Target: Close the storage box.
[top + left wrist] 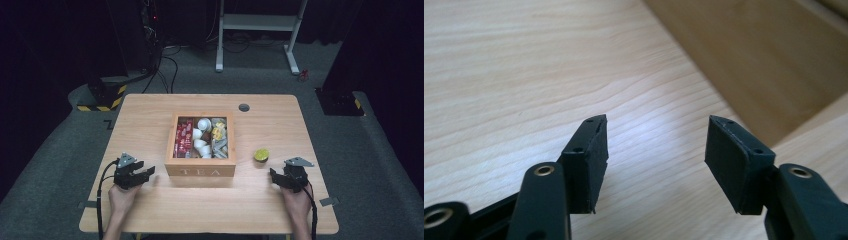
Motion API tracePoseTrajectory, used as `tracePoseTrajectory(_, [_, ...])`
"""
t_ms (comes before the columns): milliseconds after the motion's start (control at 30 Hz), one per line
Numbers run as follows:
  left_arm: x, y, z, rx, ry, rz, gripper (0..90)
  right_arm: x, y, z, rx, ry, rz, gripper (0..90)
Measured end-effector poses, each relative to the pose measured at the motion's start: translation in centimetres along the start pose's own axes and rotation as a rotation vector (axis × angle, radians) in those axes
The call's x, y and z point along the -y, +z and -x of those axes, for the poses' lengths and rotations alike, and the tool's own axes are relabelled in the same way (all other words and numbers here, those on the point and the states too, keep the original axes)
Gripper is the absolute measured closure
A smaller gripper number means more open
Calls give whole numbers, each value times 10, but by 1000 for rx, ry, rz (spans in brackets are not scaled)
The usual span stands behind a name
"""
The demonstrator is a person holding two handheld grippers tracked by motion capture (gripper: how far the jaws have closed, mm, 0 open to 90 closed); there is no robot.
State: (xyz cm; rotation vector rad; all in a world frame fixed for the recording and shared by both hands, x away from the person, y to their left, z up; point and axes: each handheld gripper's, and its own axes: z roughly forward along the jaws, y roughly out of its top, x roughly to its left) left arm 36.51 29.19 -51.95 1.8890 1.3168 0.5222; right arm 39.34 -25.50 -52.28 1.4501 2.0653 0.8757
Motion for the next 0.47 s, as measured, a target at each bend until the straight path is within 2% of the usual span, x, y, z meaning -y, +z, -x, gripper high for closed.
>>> tracePoseTrajectory(100, [3,4,-2,-28,0,-21,406,0,0,0,0,0,0,305])
tracePoseTrajectory(267, [5,7,-3,-67,2,-17,382,0,0,0,0,0,0,305])
tracePoseTrajectory(333, [4,8,0,-72,10,-25,351,0,0,0,0,0,0,305])
tracePoseTrajectory(400, [4,11,4,-89,41,-37,305,0,0,0,0,0,0,305])
tracePoseTrajectory(467, [3,11,4,-84,46,-40,287,0,0,0,0,0,0,305])
